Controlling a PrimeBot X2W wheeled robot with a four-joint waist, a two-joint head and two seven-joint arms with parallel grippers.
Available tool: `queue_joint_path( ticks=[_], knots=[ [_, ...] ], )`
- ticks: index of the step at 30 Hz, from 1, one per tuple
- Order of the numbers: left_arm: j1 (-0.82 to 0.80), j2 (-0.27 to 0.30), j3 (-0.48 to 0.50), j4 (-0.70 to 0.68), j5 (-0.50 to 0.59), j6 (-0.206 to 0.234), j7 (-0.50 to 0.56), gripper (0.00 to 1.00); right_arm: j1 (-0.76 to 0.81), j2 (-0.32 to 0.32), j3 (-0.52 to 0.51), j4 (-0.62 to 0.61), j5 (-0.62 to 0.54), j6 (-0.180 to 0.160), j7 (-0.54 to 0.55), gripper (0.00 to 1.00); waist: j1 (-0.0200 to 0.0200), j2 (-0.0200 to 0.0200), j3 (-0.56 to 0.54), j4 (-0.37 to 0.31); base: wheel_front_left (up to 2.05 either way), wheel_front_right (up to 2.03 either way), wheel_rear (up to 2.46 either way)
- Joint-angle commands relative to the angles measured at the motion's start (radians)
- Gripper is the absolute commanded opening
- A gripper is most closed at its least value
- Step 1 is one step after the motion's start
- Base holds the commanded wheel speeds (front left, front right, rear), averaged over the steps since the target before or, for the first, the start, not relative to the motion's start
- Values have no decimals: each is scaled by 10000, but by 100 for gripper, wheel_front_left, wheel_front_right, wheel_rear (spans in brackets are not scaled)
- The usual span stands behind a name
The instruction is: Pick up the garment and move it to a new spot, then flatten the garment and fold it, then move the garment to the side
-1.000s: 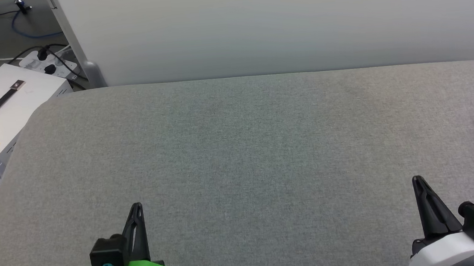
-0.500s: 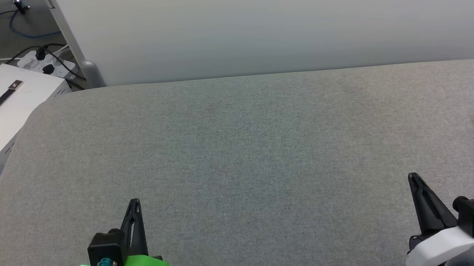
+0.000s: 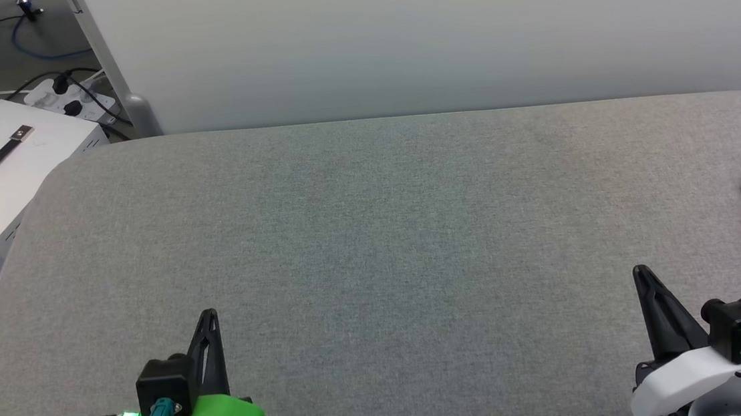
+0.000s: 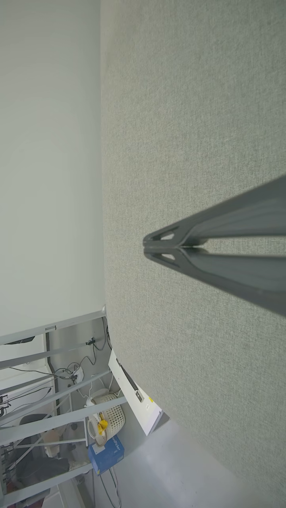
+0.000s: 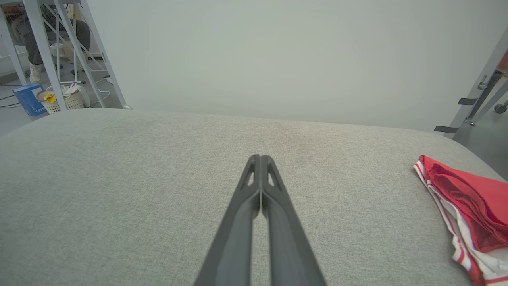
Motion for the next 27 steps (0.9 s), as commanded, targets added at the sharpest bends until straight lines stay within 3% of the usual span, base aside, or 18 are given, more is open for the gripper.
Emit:
queue_joint_path(
  ticks=[1, 27],
  knots=[
    [-234, -49, 36, -70, 81, 19, 73, 0, -192, -11, 29, -4, -134, -4, 59, 0, 0, 33, 2, -4, 0, 0, 0],
    [-393, -89, 157, -288, 209, 25, 593, 0, -494, -13, 157, -5, -431, -6, 583, 0, 0, 44, 44, -84, 0, 0, 0]
  ],
)
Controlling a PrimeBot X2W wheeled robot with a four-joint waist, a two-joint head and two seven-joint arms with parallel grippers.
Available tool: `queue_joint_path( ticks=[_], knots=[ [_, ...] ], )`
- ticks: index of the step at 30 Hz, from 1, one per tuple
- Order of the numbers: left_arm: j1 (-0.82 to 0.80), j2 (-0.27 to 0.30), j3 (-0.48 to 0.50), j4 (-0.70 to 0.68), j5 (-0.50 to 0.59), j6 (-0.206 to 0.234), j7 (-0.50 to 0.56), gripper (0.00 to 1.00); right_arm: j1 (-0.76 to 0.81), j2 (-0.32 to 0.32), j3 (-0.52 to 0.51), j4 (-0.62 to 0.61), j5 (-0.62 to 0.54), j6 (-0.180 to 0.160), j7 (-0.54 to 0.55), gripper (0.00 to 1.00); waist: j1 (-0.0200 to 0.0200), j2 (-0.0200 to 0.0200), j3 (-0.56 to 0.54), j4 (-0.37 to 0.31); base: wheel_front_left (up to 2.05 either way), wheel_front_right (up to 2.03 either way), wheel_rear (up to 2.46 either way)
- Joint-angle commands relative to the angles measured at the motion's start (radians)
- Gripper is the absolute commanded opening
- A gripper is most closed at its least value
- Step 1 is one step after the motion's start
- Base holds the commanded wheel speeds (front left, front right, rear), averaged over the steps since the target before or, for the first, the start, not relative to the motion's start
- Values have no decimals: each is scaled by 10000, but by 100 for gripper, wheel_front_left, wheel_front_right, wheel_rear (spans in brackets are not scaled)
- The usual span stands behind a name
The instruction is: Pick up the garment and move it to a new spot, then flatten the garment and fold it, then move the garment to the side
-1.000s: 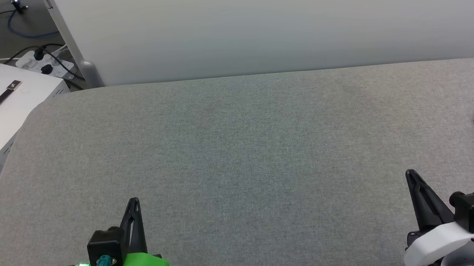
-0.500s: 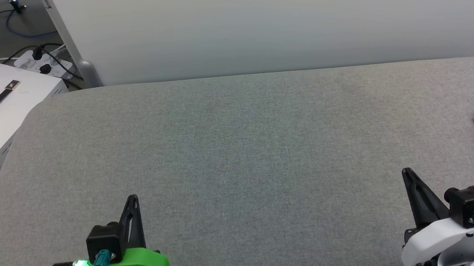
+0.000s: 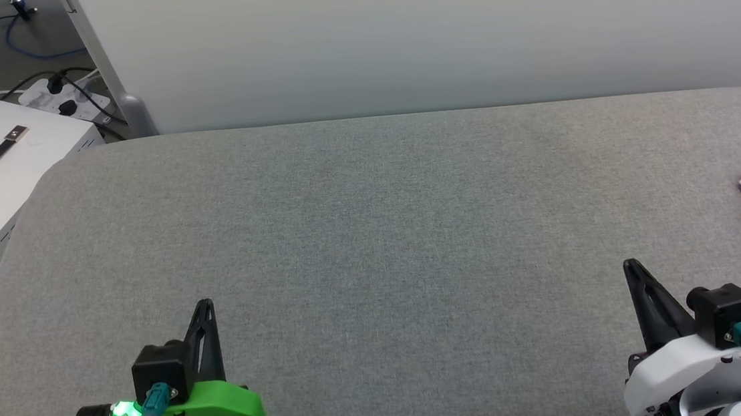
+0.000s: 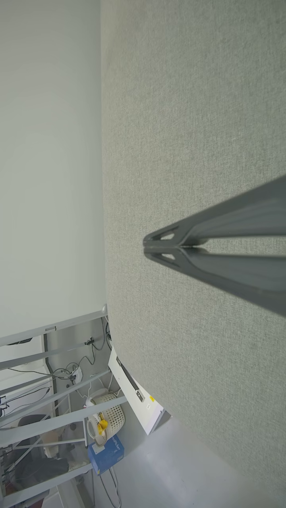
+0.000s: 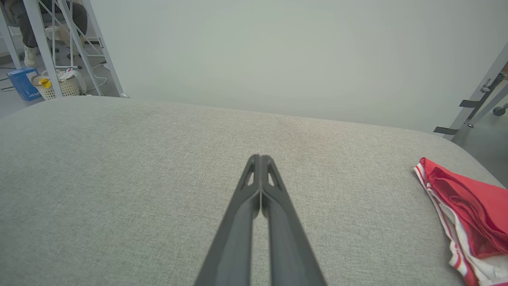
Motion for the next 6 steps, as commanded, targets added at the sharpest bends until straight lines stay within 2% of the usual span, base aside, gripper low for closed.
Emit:
queue_joint_path(
  ticks=[1, 6],
  knots=[
    [-200, -56, 63, -54, 128, 26, 46, 0, -233, -13, 32, -7, -91, -6, 75, 0, 0, 45, 2, -5, 0, 0, 0],
    [-231, -63, 87, -97, 153, 27, 148, 0, -292, -13, 57, -7, -149, -6, 178, 0, 0, 47, 10, -20, 0, 0, 0]
  ],
)
